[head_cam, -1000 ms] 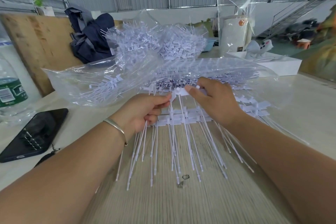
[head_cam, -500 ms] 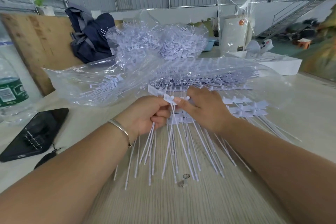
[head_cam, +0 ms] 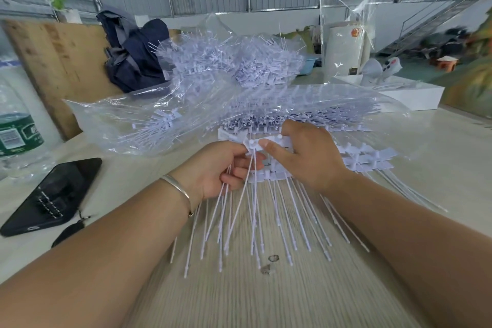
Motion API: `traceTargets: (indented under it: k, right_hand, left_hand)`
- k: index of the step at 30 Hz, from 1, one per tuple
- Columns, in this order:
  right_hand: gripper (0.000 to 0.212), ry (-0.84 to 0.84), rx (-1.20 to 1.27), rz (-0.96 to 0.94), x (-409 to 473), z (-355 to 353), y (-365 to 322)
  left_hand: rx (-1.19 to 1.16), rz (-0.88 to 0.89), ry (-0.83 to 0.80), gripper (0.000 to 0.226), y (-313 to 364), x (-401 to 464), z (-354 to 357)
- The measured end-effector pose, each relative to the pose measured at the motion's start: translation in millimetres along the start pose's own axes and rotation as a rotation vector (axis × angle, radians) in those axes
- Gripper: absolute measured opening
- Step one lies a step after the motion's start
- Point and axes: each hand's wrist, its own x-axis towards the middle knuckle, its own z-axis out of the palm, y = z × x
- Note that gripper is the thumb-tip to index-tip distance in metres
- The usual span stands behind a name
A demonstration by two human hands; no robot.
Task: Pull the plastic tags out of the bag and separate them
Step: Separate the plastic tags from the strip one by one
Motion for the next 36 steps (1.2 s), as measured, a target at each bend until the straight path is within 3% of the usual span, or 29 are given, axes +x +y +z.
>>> traceTargets:
  k: [4,9,14,19,24,28,31,36]
  right_hand:
    - [0.043,-0.023,0.105,0.064,-0.6,-4.2,3.0]
    - [0.041,-0.014,0.122,0.099,0.2,-5.3,3.3]
    - [0.034,-0.043,0.119,0.067,0.1,-7.7,1.0]
    - [0.022,-0.050,0.130,0.048,-0.2,-10.4,-1.1]
    - [0.021,-0.044,0.138,0.032,-1.1,-11.4,-2.7]
    - [0.020,-0.016,0.129,0.011,-0.3,-12.1,-2.9]
    - [0.016,-0.001,0.160,-0.031,-0.3,-13.3,-3.5]
    - [0.012,-0.007,0.150,-0.042,-0.7,-9.3,-1.1]
  left_hand:
    - [0.015,-0.016,0.052,0.020,-0.3,1.5,-1.5]
    - [-0.164,0.029,-0.017,0.016,4.9,-1.0,-4.0]
    - [-0.186,0.091,0.092,0.007,5.4,2.4,-8.1]
    - [-0.119,0.090,0.093,0.029,5.3,2.3,-6.3]
    - [-0.195,0.099,0.016,0.021,5.8,-1.0,-2.5]
    - [-0.065,0.181,-0.042,0.020,8.6,-6.8,-1.9]
    - [0.081,0.193,0.015,0.036,4.1,-4.9,-2.2]
    - [0.077,0.203,0.088,0.045,3.3,-0.8,-3.2]
